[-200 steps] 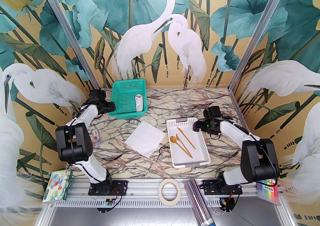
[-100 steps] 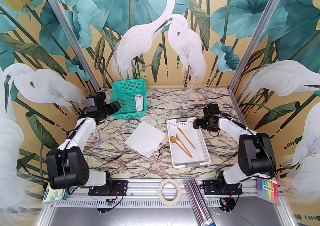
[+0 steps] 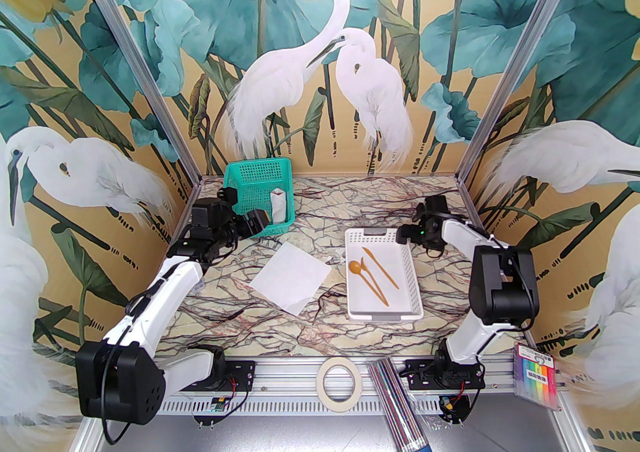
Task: Place the utensils on the paper napkin and roll it up
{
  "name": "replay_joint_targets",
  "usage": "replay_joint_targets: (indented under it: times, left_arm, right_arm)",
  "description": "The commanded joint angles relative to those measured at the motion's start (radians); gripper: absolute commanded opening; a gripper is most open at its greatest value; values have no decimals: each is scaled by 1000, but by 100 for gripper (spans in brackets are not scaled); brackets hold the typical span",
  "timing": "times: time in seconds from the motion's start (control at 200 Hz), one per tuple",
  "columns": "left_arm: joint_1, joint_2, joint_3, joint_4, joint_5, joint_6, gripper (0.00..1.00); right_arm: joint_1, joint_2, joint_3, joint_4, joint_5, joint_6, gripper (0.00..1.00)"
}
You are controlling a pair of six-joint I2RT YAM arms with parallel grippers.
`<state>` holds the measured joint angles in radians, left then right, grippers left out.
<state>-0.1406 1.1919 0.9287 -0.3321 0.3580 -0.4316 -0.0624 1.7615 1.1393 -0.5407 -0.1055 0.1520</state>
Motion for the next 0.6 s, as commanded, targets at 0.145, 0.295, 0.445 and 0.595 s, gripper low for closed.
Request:
replay_joint_targets:
  times: [0.145, 0.295, 0.445, 0.595]
  left_arm:
    - [-134, -12, -19, -98, -47, -41, 69]
    - [-208, -17, -34, -115, -81, -70, 68]
    - [-286, -7, -52, -115, -106, -107, 68]
    - [-359, 25, -82, -79, -119, -144, 68]
  right_arm:
    - [-64, 110, 164, 0, 25, -44, 99]
    - [-86, 187, 253, -16, 37, -55, 99]
    - [-102, 252, 339, -33, 33, -51, 99]
    - [-102, 265, 370, -38, 8, -40, 99]
